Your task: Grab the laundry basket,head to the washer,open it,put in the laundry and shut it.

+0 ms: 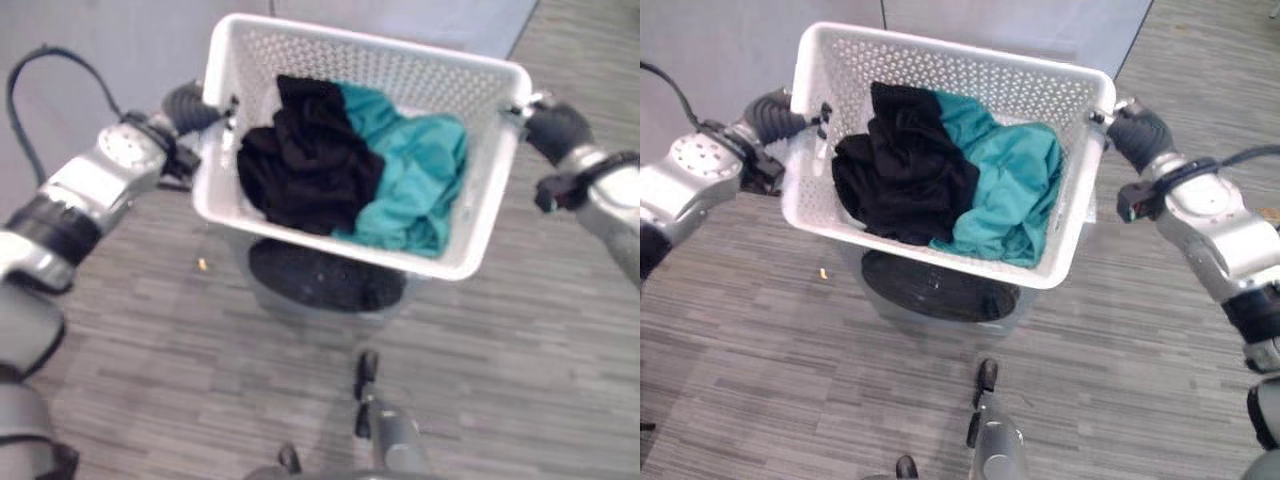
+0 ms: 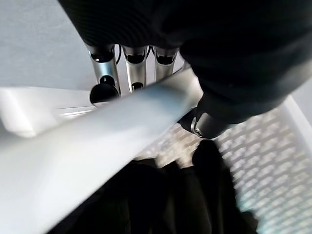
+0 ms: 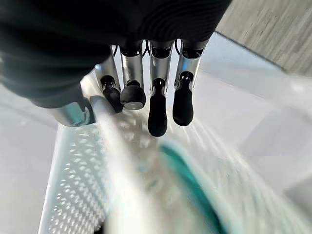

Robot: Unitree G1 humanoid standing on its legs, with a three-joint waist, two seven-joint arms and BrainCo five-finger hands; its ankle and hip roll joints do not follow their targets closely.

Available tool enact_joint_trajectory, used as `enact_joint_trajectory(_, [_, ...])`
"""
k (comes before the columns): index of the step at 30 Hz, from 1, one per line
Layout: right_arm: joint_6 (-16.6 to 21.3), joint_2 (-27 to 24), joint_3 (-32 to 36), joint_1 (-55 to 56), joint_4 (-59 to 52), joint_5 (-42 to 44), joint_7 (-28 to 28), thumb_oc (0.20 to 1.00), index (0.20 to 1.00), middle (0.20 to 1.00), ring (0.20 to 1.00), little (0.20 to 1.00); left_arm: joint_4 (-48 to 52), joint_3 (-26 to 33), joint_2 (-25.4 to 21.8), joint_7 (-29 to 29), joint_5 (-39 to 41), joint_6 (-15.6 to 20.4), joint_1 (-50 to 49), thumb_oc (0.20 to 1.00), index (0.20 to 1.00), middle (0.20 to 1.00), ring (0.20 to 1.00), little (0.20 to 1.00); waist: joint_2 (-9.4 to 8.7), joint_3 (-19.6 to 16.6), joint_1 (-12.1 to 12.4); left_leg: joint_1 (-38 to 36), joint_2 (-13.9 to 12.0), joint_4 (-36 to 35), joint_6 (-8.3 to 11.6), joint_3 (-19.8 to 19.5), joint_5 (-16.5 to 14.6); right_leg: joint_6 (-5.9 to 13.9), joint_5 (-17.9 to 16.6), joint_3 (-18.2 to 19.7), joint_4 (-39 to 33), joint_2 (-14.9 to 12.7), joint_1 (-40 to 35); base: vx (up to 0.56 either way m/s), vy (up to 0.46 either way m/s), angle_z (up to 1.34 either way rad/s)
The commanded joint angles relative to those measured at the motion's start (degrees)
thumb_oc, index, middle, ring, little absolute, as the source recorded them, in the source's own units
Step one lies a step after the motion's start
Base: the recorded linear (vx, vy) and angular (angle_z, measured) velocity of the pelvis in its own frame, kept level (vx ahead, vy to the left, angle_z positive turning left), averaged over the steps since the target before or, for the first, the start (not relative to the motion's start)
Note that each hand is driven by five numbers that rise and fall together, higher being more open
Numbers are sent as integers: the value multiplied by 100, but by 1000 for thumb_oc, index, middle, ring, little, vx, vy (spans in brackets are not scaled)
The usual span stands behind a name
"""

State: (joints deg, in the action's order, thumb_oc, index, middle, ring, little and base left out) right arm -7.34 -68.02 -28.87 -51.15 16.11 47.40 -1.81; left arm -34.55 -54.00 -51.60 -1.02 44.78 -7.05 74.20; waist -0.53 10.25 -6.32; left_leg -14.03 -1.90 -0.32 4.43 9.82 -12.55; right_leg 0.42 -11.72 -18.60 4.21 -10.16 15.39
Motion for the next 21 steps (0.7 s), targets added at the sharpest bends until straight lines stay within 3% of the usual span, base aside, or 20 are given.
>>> enact_joint_trajectory(1, [483,312,-67,-1142,-199,23,-149,200,200,200,200,200,152,180,671,-33,181,602,1003,200,200,200,200,200,134,-446,19,34,-671,1449,-37,-23,366,696,760,92,-52,165,-566,399,-448,28])
enact_joint_trajectory(3, [451,378,-176,-1371,12,-4,-241,200,200,200,200,200,70,179,772,-78,197,545,1070,200,200,200,200,200,24,-418,45,646,-1068,3023,145,-69,1278,365,953,0,-123,296,-881,274,-480,0])
enact_joint_trajectory(4, [421,442,-236,-1494,162,-14,-282,200,200,200,200,200,26,205,751,-115,196,509,1116,200,200,200,200,200,-56,-382,94,864,-1234,3637,162,-39,1562,208,1058,-64,-209,395,-1039,126,-318,0])
enact_joint_trajectory(7, [277,508,-356,-1565,356,-46,-302,200,200,200,200,200,-46,221,710,-125,279,425,1247,200,200,200,200,200,-114,-296,235,1249,-1510,4049,156,23,1554,112,1347,65,-417,649,-1486,241,-269,-40])
enact_joint_trajectory(10, [160,527,-416,-1504,403,-184,-239,200,200,200,200,200,-76,154,712,-80,286,361,1362,200,200,200,200,200,-173,-241,343,1452,-1486,3765,106,67,1364,151,1413,122,-481,622,-1687,109,-35,-14])
enact_joint_trajectory(11, [114,582,-456,-1449,385,-257,-220,200,200,200,200,200,-98,139,741,-90,277,365,1380,200,200,200,200,200,-253,-185,416,1679,-1444,3381,6,150,1339,161,1369,66,-488,519,-1711,64,36,-20])
enact_joint_trajectory(13, [26,717,-529,-1292,485,-408,-148,200,200,200,200,200,-87,30,742,-60,198,332,1402,200,200,200,200,200,-289,-43,657,2042,-1215,2517,90,-153,1405,212,1433,225,-473,471,-1893,111,54,-25])
enact_joint_trajectory(15, [-59,852,-582,-1148,555,-381,-34,200,200,200,200,200,-280,-48,758,10,156,271,1470,200,200,200,200,200,-273,-28,669,1904,-1112,2146,131,-281,1405,223,1436,325,-498,522,-1991,102,34,-57])
enact_joint_trajectory(21, [-162,1060,-550,-590,117,-486,162,200,200,200,200,200,-341,-201,879,133,13,186,1451,200,200,200,200,200,-182,-142,681,1468,-984,1374,144,-177,1313,276,1469,295,-583,521,-2069,84,65,-28])
